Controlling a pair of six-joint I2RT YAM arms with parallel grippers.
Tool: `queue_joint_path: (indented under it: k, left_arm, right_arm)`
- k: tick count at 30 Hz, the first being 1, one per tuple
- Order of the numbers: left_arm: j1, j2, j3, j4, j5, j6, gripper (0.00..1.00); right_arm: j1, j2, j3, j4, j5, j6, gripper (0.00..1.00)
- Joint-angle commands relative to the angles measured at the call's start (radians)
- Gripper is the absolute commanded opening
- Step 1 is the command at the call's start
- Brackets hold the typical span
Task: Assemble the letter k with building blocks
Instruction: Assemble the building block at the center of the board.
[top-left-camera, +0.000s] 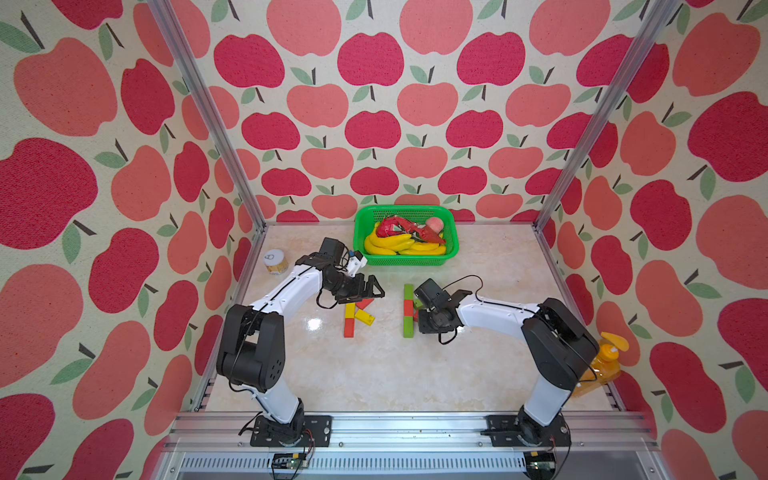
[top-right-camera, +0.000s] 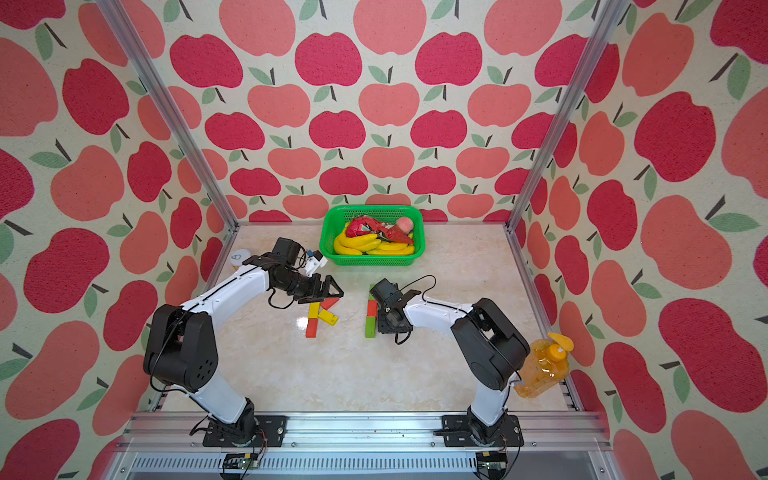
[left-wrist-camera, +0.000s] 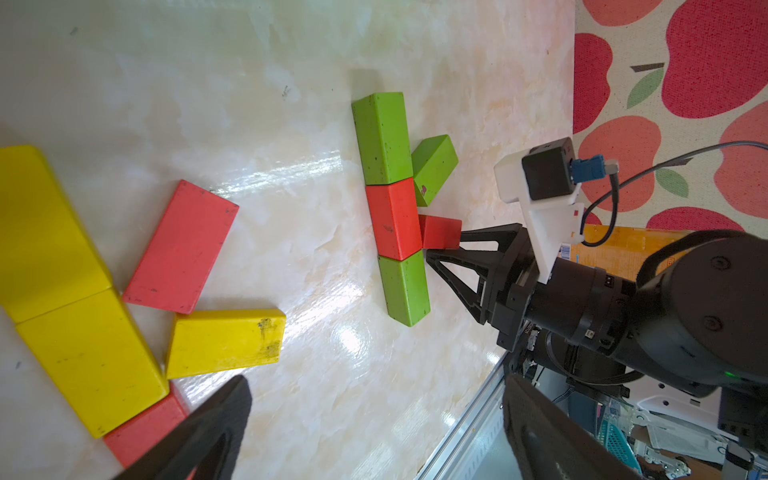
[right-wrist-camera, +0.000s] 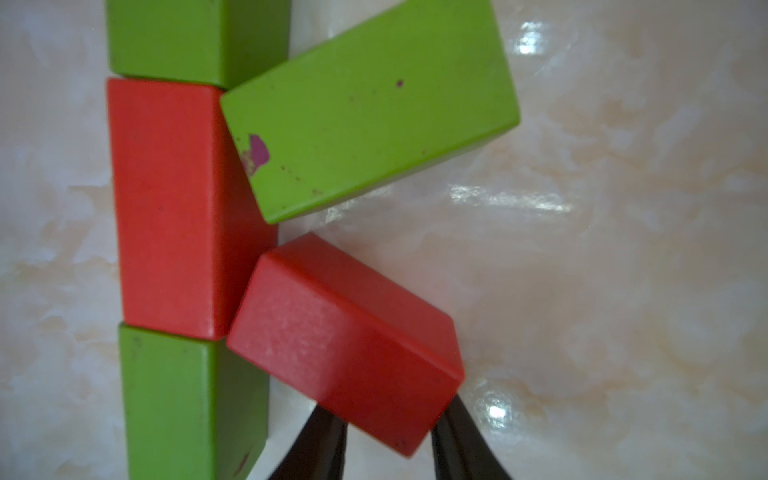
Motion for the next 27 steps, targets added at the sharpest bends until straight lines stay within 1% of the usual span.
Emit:
queue_joint_path:
  k: [1,27]
  left_arm:
    - [-0.005,0.019,-0.004,-0.025,-0.002,0.029,0.98]
    - [-0.008,0.025,0.002,-0.033,-0.005,0.033,0.98]
  right_arm:
    - [-0.006,0.021,0.005,-0.012,-0.006,0.027,0.37]
    - [-0.032,0.036,0.019,-0.029,-0.004,0.046,0.37]
